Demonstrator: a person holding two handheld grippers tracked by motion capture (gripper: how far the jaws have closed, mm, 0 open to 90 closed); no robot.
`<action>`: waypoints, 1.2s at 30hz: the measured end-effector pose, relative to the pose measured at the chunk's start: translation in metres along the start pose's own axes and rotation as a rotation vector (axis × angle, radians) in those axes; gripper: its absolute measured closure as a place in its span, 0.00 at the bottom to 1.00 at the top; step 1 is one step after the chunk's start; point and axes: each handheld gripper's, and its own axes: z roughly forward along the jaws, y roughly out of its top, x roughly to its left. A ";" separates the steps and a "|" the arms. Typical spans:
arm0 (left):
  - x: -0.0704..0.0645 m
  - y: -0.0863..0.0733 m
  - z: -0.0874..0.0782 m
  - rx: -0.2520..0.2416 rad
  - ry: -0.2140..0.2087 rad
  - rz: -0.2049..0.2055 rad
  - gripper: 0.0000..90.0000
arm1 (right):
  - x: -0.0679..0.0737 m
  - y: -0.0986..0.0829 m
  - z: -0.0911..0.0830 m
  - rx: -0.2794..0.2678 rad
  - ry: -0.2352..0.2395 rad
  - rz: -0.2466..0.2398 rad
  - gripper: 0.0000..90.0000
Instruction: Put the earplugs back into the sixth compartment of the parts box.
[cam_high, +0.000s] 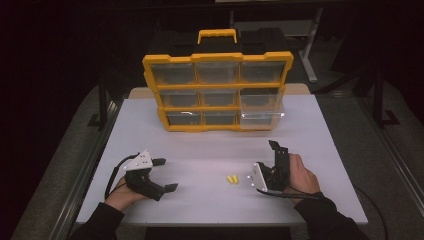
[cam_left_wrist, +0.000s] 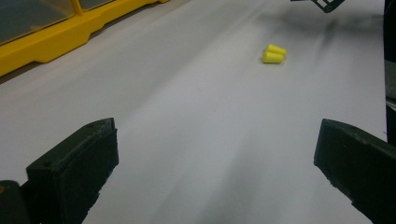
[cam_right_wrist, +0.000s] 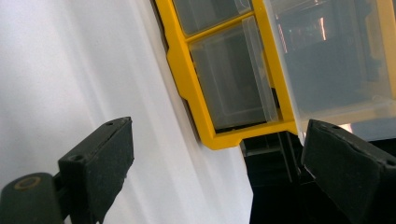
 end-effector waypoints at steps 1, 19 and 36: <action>0.000 0.000 0.000 0.000 0.000 0.001 0.00 | 0.000 0.000 0.000 0.000 0.003 0.007 0.09; 0.000 0.000 0.000 0.001 0.000 -0.001 0.00 | -0.007 -0.002 0.004 0.002 0.080 0.183 0.09; 0.000 0.000 0.001 0.004 -0.003 -0.006 0.00 | -0.016 -0.007 0.008 0.006 0.168 0.363 0.09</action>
